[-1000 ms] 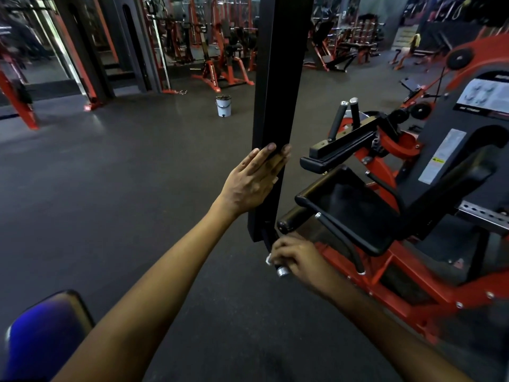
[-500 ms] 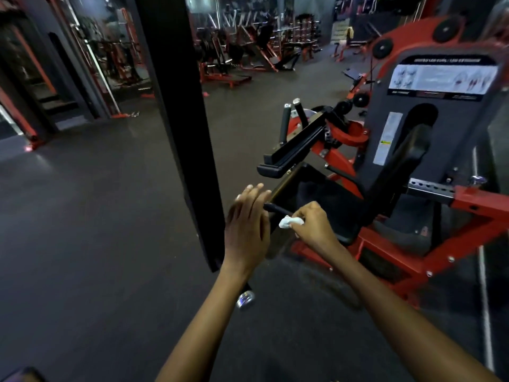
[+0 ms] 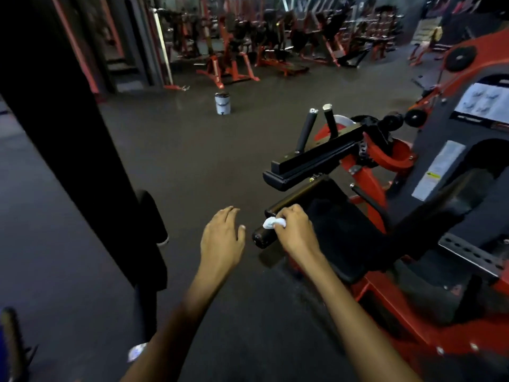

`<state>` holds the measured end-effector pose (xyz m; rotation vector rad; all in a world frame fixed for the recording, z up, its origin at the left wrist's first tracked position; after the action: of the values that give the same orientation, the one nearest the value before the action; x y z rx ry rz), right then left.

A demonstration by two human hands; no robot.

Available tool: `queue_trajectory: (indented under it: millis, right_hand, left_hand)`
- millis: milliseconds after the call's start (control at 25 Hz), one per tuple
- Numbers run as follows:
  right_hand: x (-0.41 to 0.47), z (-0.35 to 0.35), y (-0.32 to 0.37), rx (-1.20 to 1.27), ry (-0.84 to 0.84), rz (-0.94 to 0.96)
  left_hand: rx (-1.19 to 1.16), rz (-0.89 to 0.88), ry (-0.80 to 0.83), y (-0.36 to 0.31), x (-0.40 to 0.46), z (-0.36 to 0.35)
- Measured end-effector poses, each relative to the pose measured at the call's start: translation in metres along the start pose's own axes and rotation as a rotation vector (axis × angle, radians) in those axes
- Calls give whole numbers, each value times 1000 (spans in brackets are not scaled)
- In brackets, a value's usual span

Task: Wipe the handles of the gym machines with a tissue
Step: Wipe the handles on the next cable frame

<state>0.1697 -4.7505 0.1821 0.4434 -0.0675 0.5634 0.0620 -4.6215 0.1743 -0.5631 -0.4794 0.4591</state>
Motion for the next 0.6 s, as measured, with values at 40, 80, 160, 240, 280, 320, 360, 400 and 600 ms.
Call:
queue_trajectory:
  millis: [40, 80, 160, 240, 280, 320, 360, 400, 600]
  right_hand:
    - [14, -3, 0, -17, 11, 42]
    - [32, -6, 1, -35, 23, 91]
    - [67, -12, 6, -64, 55, 168]
    - [104, -18, 14, -59, 75, 218]
    - [123, -23, 19, -54, 75, 247]
    - [144, -29, 26, -59, 72, 276]
    - [164, -35, 34, -72, 69, 302]
    - [183, -41, 41, -84, 66, 324]
    - [298, -80, 101, -142, 87, 448]
  left_hand:
    - [28, 40, 18, 2, 10, -7]
    - [54, 86, 25, 3, 22, -14]
    - [88, 175, 22, 8, 50, -22]
    - [90, 254, 0, 15, 79, -24]
    - [95, 287, -18, 20, 94, -24]
    - [105, 313, -36, 28, 111, -24]
    - [112, 333, -50, 35, 128, -23]
    - [116, 348, -59, 43, 145, -23]
    - [144, 415, -136, 105, 250, -5]
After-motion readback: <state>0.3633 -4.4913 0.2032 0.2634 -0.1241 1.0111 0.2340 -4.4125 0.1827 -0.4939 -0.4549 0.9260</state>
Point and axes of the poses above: each hand's wrist, its own x-axis towards the middle knuckle, its own z-axis out of the back of the hand, y = z × x, the point moved 6 cm from there along x, towards the middle knuckle, and after that the axes turned 14 degrees about -x, right-handed, at the moved point
